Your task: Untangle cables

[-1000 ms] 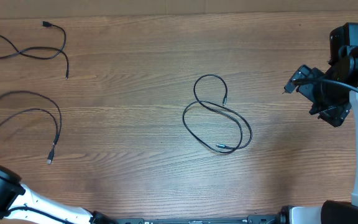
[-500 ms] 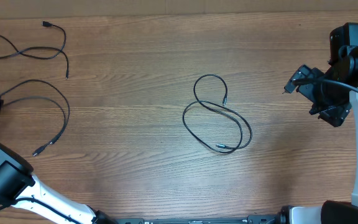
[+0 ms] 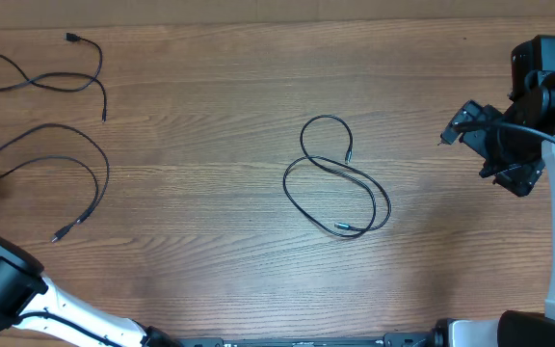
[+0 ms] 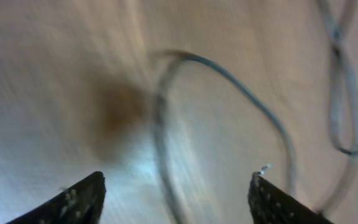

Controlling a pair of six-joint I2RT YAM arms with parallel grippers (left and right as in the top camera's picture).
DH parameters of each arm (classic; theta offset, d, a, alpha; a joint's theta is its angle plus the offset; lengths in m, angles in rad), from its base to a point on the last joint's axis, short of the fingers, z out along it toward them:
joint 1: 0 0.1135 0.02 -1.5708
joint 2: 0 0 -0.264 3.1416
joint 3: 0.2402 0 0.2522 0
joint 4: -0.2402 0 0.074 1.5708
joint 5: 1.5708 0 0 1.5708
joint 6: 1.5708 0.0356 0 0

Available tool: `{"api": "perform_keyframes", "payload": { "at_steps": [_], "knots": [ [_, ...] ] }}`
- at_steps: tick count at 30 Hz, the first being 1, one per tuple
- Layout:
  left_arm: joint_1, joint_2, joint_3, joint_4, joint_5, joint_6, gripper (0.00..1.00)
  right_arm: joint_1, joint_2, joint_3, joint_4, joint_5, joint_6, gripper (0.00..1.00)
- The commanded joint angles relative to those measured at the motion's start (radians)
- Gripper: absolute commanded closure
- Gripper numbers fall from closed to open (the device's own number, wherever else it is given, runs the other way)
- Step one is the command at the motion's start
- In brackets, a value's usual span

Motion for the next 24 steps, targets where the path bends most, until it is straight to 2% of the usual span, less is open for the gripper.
{"api": "perform_keyframes", "payload": {
  "at_steps": [1, 7, 11, 14, 15, 17, 19, 22, 24],
  "knots": [
    [-0.022, -0.116, 0.054, 0.004, 0.072, -0.033, 0.2, -0.003, 0.003, 0.006, 0.003, 0.014, 0.003, 0.0],
    [-0.064, -0.282, 0.059, 0.015, -0.103, -0.035, 0.17, -0.003, 0.003, 0.006, 0.003, 0.014, 0.003, 0.0],
    [-0.097, -0.327, 0.059, -0.046, -0.045, -0.035, 0.2, -0.003, 0.003, 0.006, 0.003, 0.014, 0.003, 0.0],
    [-0.144, -0.32, 0.058, -0.123, 0.011, -0.035, 0.18, -0.003, 0.003, 0.006, 0.003, 0.014, 0.003, 0.0],
    [-0.163, -0.316, 0.058, -0.149, 0.011, -0.034, 0.2, -0.003, 0.003, 0.006, 0.003, 0.014, 0.003, 0.0],
    [-0.215, -0.303, 0.058, -0.201, 0.01, 0.016, 0.32, -0.003, 0.003, 0.006, 0.003, 0.014, 0.003, 0.0],
    [-0.272, -0.287, 0.057, -0.236, 0.007, 0.102, 0.38, -0.003, 0.003, 0.006, 0.003, 0.014, 0.003, 0.0],
    [-0.374, -0.254, 0.057, -0.287, -0.033, 0.249, 0.32, -0.003, 0.003, 0.006, 0.003, 0.014, 0.003, 0.0],
    [-0.439, -0.227, 0.057, -0.32, -0.138, 0.31, 0.26, -0.003, 0.003, 0.006, 0.003, 0.014, 0.003, 0.0]
  ]
}}
